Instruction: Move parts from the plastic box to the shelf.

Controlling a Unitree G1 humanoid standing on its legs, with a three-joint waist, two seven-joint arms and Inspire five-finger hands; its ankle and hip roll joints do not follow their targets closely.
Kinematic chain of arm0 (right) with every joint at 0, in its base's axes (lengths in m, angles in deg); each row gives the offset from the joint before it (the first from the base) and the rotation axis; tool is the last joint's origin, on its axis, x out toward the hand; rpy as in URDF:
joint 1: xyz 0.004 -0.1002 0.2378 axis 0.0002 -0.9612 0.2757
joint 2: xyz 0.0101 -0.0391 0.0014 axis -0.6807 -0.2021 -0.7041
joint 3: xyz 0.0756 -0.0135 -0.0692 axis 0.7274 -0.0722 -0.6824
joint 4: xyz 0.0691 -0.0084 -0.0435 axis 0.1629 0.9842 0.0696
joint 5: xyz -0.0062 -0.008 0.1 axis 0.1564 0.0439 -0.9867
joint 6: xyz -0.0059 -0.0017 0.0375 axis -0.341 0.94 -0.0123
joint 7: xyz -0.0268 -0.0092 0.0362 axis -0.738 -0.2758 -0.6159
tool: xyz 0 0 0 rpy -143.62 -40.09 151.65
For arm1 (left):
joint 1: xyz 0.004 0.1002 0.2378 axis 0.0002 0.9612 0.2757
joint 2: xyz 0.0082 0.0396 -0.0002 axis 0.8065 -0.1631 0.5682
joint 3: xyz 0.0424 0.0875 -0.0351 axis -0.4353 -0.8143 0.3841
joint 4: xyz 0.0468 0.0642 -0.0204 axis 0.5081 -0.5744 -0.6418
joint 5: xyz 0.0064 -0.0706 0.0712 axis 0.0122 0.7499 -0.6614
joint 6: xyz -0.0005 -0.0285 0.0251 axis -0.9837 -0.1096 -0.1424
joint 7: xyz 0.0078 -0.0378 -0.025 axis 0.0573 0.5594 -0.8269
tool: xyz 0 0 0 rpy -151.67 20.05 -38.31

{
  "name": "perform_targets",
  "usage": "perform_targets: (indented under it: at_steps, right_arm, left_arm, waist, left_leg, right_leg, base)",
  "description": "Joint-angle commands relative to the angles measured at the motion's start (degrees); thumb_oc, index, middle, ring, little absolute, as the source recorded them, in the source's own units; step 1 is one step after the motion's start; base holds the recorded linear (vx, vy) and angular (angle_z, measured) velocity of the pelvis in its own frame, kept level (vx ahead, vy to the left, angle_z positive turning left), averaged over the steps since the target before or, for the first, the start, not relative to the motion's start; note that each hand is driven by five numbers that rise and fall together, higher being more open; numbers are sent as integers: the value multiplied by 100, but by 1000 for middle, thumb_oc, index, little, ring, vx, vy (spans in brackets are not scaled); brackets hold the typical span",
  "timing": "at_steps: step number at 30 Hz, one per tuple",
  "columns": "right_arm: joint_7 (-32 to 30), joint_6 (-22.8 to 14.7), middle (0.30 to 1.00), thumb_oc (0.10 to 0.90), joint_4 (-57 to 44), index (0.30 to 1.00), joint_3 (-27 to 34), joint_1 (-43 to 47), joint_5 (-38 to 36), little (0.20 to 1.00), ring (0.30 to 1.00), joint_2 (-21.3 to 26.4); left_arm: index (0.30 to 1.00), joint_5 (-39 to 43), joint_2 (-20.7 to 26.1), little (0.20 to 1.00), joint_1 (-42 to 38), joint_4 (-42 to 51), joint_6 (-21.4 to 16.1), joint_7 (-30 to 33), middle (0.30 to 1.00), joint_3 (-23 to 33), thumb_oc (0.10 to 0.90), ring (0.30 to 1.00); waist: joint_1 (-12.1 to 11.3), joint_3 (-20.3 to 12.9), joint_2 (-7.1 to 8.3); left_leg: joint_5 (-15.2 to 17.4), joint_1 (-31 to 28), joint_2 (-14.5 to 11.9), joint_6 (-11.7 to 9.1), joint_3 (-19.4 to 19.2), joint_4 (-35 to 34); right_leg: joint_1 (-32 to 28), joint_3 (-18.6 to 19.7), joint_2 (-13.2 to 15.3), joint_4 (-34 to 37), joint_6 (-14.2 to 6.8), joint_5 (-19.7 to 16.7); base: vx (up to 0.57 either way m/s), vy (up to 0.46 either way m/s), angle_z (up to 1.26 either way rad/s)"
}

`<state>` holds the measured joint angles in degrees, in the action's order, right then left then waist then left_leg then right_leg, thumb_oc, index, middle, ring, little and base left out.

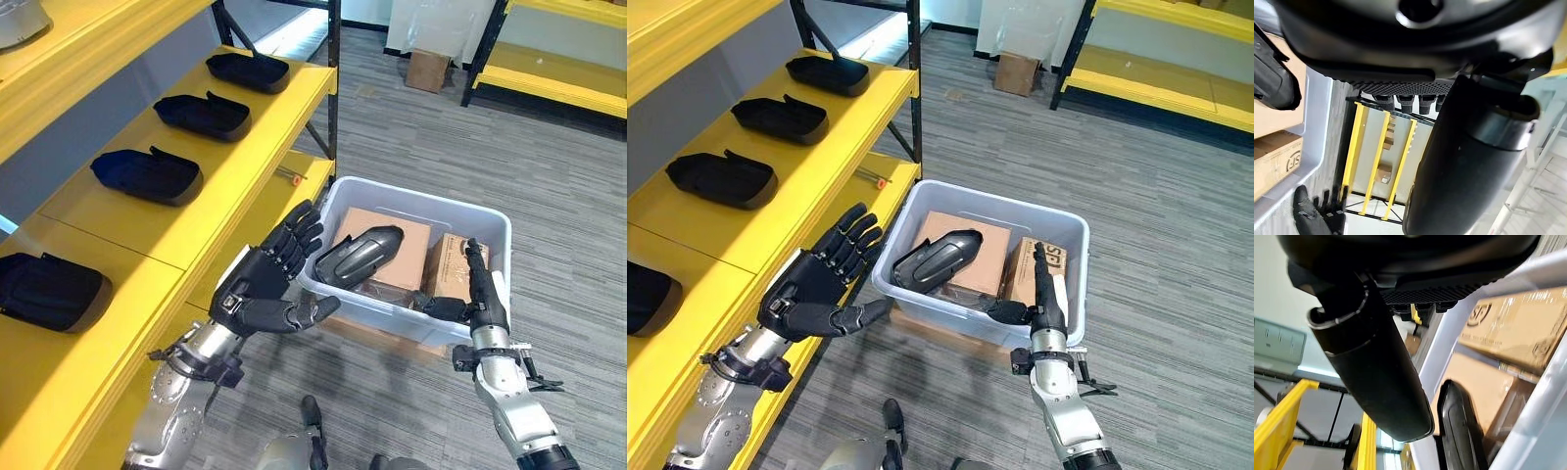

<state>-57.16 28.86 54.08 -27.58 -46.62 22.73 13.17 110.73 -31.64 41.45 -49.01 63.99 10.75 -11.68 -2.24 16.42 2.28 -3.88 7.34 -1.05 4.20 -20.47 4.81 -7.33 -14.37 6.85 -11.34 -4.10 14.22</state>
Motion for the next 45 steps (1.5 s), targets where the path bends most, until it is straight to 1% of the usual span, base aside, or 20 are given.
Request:
perform_targets:
  at_steps: [1, 2, 3, 4, 5, 7, 8, 9, 11, 12, 13, 14, 17, 20, 21, 25, 28, 32, 41, 45]
  right_arm:
    - [-289, -611, 1000, 900, -428, 1000, 527, 480, 98, 1000, 1000, 221]
    - [-346, -555, 1000, 900, -452, 1000, 501, 494, 120, 1000, 1000, 191]
    - [-366, -542, 1000, 900, -457, 1000, 488, 497, 124, 1000, 1000, 177]
    - [-415, -529, 1000, 900, -465, 1000, 439, 519, 143, 1000, 1000, 124]
    - [-426, -539, 1000, 900, -394, 1000, 328, 566, 289, 1000, 1000, -15]
    - [-387, -613, 1000, 900, -294, 1000, 264, 596, 414, 1000, 1000, -65]
    - [-438, -725, 1000, 900, -209, 1000, 205, 625, 511, 1000, 1000, -62]
    - [-569, -768, 1000, 900, -220, 1000, 268, 588, 462, 1000, 1000, 14]
    - [-638, -626, 1000, 900, -399, 1000, 526, 406, 320, 1000, 1000, 54]
    - [-632, -595, 1000, 900, -432, 1000, 575, 372, 291, 1000, 1000, 43]
    - [-529, -455, 1000, 900, -558, 1000, 742, 291, 197, 1000, 1000, -2]
    - [-515, -440, 1000, 900, -573, 1000, 748, 283, 193, 1000, 1000, -10]
    - [72, -290, 1000, 900, -717, 1000, 932, 146, 224, 1000, 1000, 114]
    - [174, -228, 1000, 900, -727, 1000, 851, 79, 133, 1000, 1000, 235]
    - [221, -289, 1000, 900, -656, 1000, 806, 66, 215, 1000, 1000, 265]
    - [96, -304, 1000, 900, -379, 1000, 711, 180, 330, 1000, 1000, 440]
    - [111, -105, 1000, 900, -277, 1000, 702, 168, 311, 1000, 1000, 558]
    - [28, -140, 1000, 900, -319, 1000, 788, 90, 444, 1000, 1000, 732]
    - [89, -242, 1000, 900, -463, 1000, 756, 255, 845, 1000, 1000, 734]
    - [92, -262, 1000, 900, -604, 1000, 713, 201, 1077, 1000, 1000, 810]
  left_arm:
    - [1000, 94, 125, 1000, -62, 532, -420, -519, 1000, 303, 900, 1000]
    - [1000, 186, 154, 1000, -71, 524, -334, -594, 1000, 298, 900, 1000]
    - [1000, 189, 161, 1000, -77, 520, -312, -625, 1000, 297, 900, 1000]
    - [1000, 114, 169, 1000, -120, 506, -272, -707, 1000, 274, 900, 1000]
    - [1000, -39, 127, 1000, -199, 546, -186, -713, 1000, 128, 900, 1000]
    - [1000, -149, 109, 1000, -230, 577, -134, -571, 1000, 25, 900, 1000]
    - [1000, -241, 135, 1000, -280, 576, -117, -278, 1000, -100, 900, 1000]
    - [1000, 223, 208, 1000, -331, 555, -105, 2, 1000, -131, 900, 1000]
    - [1000, 192, 306, 1000, -264, 537, -31, -49, 1000, 97, 900, 1000]
    - [1000, 121, 325, 1000, -239, 534, -4, -69, 1000, 154, 900, 1000]
    - [1000, -3, 399, 1000, -6, 542, -9, -96, 1000, 352, 900, 1000]
    - [1000, -5, 408, 1000, 24, 550, -15, -97, 1000, 371, 900, 1000]
    - [1000, 312, 481, 1000, 444, 527, -189, -337, 1000, 747, 900, 1000]
    - [1000, 629, 389, 1000, 466, 508, -237, -427, 1000, 809, 900, 1000]
    - [1000, 408, 279, 1000, 385, 514, -213, -541, 1000, 782, 900, 1000]
    - [1000, 365, 237, 1000, 305, 543, -229, -264, 1000, 686, 900, 1000]
    - [1000, -58, 271, 1000, 403, 528, -241, -153, 1000, 776, 900, 1000]
    - [1000, 66, 293, 1000, 532, 500, -321, -223, 1000, 898, 900, 1000]
    - [1000, 166, 240, 1000, 375, 484, -116, -293, 1000, 924, 900, 1000]
    - [1000, 290, 289, 1000, 411, 557, 52, -515, 1000, 936, 900, 1000]
  waist:
    - [-150, -496, 136]
    - [-166, -527, 173]
    - [-170, -536, 182]
    - [-164, -535, 150]
    - [-106, -502, 36]
    - [-65, -482, -28]
    - [-26, -463, -101]
    - [17, -447, -137]
    - [168, -418, -102]
    - [192, -418, -92]
    - [215, -365, -42]
    - [214, -356, -39]
    - [122, -365, -91]
    - [127, -392, -122]
    - [149, -425, -127]
    - [176, -504, -171]
    - [208, -572, -169]
    - [228, -688, -191]
    - [207, -815, -163]
    - [209, -813, -150]
  left_leg:
    - [915, -232, -73, -102, 51, 332]
    - [981, -286, 54, 34, 21, 259]
    - [998, -301, 95, 83, 15, 230]
    - [902, -315, 62, 172, -82, 172]
    - [909, -481, 5, 207, 21, 84]
    - [880, -595, -54, 162, 92, 40]
    - [848, -704, -156, 65, 183, 23]
    - [827, -772, -279, -68, 327, 41]
    - [866, -852, -406, -263, 558, 76]
    - [862, -856, -437, -300, 587, 84]
    - [968, -970, -608, -448, 613, 150]
    - [985, -987, -622, -455, 607, 161]
    - [933, -988, -853, -649, 540, 235]
    - [744, -990, -993, -763, 426, 157]
    - [580, -996, -1117, -853, 368, 59]
    - [284, -1107, -1309, -1007, 301, -237]
    - [132, -1186, -1392, -1069, 271, -398]
    - [-50, -1267, -1463, -1161, 254, -590]
    - [-33, -1385, -1486, -1197, 165, -652]
    - [30, -1412, -1467, -1162, 208, -629]
  right_leg:
    - [353, -292, -259, -979, -126, -676]
    - [429, -297, -240, -1533, -388, -1122]
    - [487, -282, -216, -1691, -476, -1221]
    - [696, -331, -243, -2118, -514, -1570]
    - [1227, -276, -112, -2940, -533, -1755]
    - [1427, -275, 90, -3018, -420, -1579]
    - [1507, -244, 378, -2721, -283, -1492]
    - [1476, -72, 705, -2033, -252, -1595]
    - [1399, 442, 1078, -662, -423, -2142]
    - [1386, 516, 1130, -419, -450, -2258]
    - [1418, 589, 1474, 38, -650, -2851]
    - [1407, 584, 1494, 74, -669, -2898]
    - [1076, 175, 1474, 480, -727, -2373]
    - [1023, 18, 1355, 427, -664, -2109]
    - [943, -85, 1242, 440, -636, -1950]
    - [759, -270, 1033, 486, -574, -1703]
    - [657, -282, 938, 584, -513, -1660]
    - [504, -289, 853, 825, -470, -1736]
    - [320, -358, 888, 979, -508, -1786]
    - [312, -298, 813, 760, -463, -1588]
  base:
    - [93, 194, 7]
    - [52, 145, 9]
    - [0, 112, 9]
    - [36, 97, 4]
    - [46, 64, -1]
    - [120, -38, 4]
    - [172, -282, 11]
    - [184, -439, 15]
    - [145, -465, 31]
    - [155, -509, 58]
    - [104, -358, 46]
    - [135, -478, 46]
    - [77, -275, 17]
    - [38, -224, 3]
    - [38, -182, -18]
    - [49, -102, -13]
    - [50, -63, -12]
    - [73, -6, -5]
    - [66, 20, 1]
    - [68, -50, -1]
